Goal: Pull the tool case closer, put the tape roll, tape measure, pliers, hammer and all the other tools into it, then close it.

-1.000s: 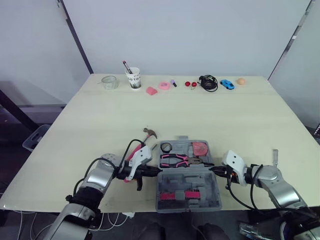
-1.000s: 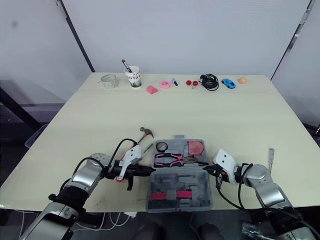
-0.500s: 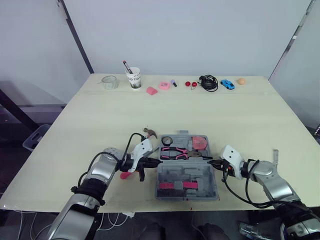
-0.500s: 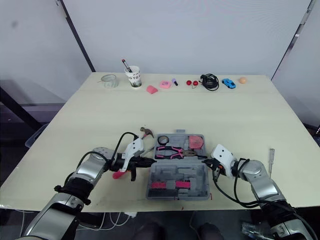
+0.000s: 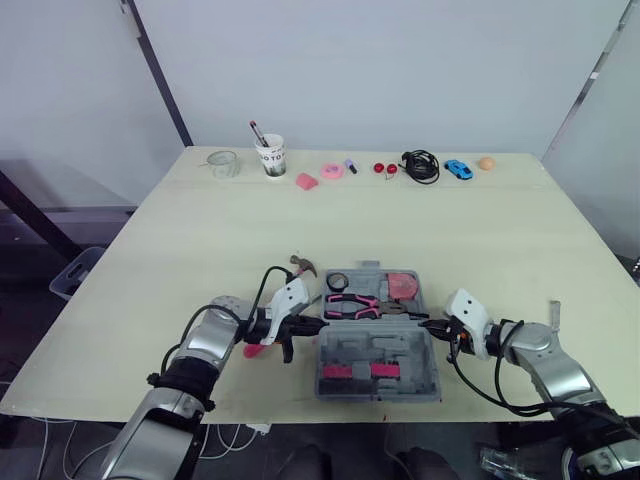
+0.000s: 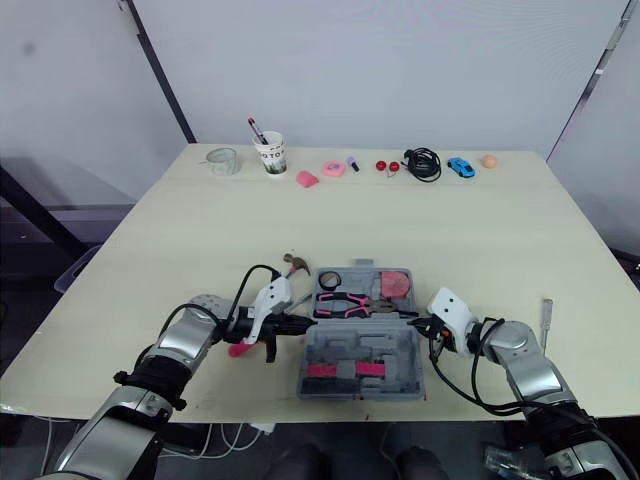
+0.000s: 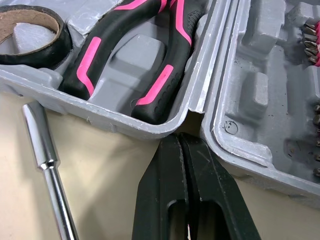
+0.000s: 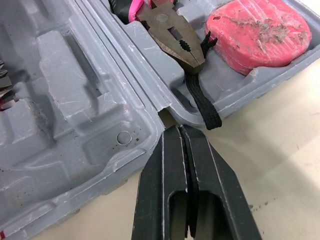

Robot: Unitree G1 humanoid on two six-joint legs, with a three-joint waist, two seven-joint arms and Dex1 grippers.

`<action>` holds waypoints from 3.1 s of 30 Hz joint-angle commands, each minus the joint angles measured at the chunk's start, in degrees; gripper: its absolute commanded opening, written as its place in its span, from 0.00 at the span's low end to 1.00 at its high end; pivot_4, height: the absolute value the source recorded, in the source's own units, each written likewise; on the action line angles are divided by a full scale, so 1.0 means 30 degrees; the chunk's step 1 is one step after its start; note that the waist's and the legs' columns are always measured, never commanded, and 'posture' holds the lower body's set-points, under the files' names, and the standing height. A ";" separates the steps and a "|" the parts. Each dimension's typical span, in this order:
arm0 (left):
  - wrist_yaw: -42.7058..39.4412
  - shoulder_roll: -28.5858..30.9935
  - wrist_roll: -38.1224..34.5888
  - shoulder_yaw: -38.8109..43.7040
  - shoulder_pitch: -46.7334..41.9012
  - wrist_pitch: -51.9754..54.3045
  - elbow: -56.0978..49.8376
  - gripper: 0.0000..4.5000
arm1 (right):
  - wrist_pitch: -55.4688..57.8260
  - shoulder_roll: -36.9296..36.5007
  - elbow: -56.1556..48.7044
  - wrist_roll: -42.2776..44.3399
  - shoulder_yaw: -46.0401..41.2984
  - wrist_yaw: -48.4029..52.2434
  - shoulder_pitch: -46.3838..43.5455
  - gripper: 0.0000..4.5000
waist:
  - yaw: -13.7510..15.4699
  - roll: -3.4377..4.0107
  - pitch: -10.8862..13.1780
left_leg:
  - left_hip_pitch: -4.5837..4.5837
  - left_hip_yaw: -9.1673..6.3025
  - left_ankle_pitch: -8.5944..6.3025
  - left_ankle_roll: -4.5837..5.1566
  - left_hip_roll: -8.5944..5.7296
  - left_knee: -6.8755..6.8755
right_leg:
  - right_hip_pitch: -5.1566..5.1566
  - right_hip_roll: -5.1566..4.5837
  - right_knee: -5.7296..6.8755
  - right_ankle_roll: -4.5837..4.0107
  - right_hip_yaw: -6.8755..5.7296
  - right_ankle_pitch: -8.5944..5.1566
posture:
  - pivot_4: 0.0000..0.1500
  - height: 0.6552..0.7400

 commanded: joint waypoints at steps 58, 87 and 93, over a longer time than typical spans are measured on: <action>-0.0792 0.0104 0.1424 -0.0360 -0.0150 -0.1913 0.0716 0.02 | -0.0158 0.0299 -0.0788 0.0279 -0.0023 -0.0068 0.0164 0.00 | -0.0326 0.0000 -0.0002 | 0.0013 -0.0007 0.0000 0.0000 0.0014 -0.0003 | 0.0000 0.0022 0.0008 0.0003 0.0005 0.0001 | 1.00 1.00; -0.0447 0.0097 0.1563 -0.0203 -0.0345 -0.2195 0.1114 0.02 | 0.0101 0.0345 -0.1182 0.0267 0.0120 0.0114 0.0357 0.00 | -0.0331 -0.0002 -0.0005 | 0.0013 -0.0007 0.0000 0.0000 0.0014 -0.0004 | 0.0000 0.0023 0.0008 0.0004 0.0005 0.0001 | 1.00 1.00; -0.0350 0.0146 0.1590 -0.0134 -0.0570 -0.2461 0.1561 0.02 | -0.0297 0.0548 -0.1001 0.0193 0.0065 -0.0063 0.0170 0.00 | -0.0353 -0.0002 -0.0005 | 0.0017 -0.0008 0.0000 0.0000 0.0014 -0.0004 | 0.0000 0.0023 0.0010 0.0004 0.0005 0.0001 | 1.00 1.00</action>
